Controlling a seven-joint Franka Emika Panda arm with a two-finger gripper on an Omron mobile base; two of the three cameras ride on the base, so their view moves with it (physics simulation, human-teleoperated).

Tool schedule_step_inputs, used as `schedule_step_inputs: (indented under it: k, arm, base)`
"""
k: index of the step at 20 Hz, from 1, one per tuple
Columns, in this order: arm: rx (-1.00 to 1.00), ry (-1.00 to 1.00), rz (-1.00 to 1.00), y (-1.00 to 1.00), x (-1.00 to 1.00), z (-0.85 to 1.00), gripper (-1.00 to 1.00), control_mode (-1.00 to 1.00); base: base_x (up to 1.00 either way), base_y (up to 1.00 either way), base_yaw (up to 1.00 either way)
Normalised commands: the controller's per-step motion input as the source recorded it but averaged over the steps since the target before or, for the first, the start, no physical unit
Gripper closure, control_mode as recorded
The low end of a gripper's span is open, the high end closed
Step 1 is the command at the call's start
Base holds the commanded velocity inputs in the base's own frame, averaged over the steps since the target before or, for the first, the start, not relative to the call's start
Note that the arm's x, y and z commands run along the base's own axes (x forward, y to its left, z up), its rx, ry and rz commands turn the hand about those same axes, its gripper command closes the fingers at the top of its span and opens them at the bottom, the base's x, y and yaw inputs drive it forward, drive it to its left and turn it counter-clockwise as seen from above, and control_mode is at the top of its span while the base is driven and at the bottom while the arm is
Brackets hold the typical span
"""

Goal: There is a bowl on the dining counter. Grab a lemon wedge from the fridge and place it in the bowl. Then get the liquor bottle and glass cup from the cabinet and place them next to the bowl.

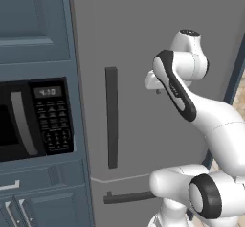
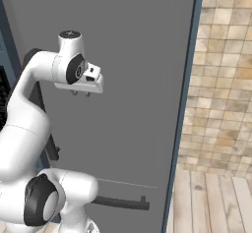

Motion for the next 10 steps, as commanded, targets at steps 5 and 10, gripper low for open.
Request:
schedule_step_inputs:
  k: [5,10]
  arm:
    - [0.00,0.00,0.00,0.00,0.00,0.00,-1.00,1.00]
    - [0.00,0.00,0.00,0.00,0.00,0.00,-1.00,1.00]
  base:
    - [-0.12,0.00,0.00]
    - [-0.71,0.13,0.00]
